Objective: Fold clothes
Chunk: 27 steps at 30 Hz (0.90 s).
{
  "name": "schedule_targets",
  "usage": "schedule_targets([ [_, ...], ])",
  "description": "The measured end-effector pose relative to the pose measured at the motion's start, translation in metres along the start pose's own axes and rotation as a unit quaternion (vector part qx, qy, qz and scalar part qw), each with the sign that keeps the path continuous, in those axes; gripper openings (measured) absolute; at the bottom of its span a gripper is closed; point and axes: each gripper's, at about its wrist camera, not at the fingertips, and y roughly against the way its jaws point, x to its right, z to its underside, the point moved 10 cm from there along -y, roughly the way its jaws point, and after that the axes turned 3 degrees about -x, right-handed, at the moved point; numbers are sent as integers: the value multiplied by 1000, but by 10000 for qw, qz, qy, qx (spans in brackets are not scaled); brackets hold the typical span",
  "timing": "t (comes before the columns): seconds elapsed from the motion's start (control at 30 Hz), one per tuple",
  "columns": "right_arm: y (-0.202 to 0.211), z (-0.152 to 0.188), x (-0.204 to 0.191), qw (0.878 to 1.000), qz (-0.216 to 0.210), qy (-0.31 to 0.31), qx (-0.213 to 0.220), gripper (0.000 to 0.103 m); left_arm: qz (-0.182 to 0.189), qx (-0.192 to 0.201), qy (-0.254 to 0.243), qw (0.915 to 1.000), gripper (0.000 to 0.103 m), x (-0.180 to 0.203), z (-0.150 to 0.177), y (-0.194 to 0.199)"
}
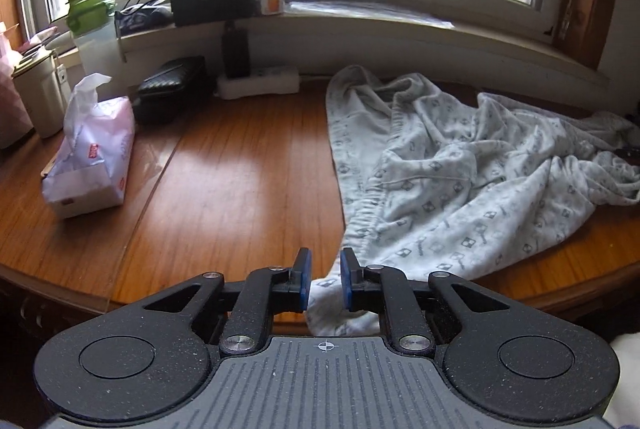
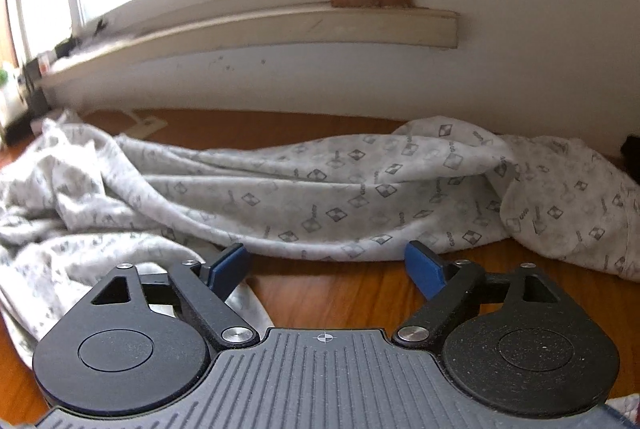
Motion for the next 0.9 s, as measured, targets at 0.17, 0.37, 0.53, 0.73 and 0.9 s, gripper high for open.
schedule_targets([
  [0.17, 0, 0, -2, 9999, 45, 97, -39, 89, 135, 160, 179, 9996, 16, 3, -23, -25],
  [0.37, 0, 0, 0, 10000, 42, 64, -33, 89, 350, 161, -71, 9992, 16, 36, -68, -65],
  [0.53, 0, 0, -1, 9999, 75, 108, -52, 90, 468, 195, -228, 9985, 16, 61, -109, -104],
  [0.73, 0, 0, -1, 9999, 42, 79, -46, 91, 768, 90, -450, 9960, 16, 95, -154, -171],
  [0.9, 0, 0, -1, 9999, 47, 84, -47, 91, 604, -32, -689, 9958, 32, 106, -172, -215],
])
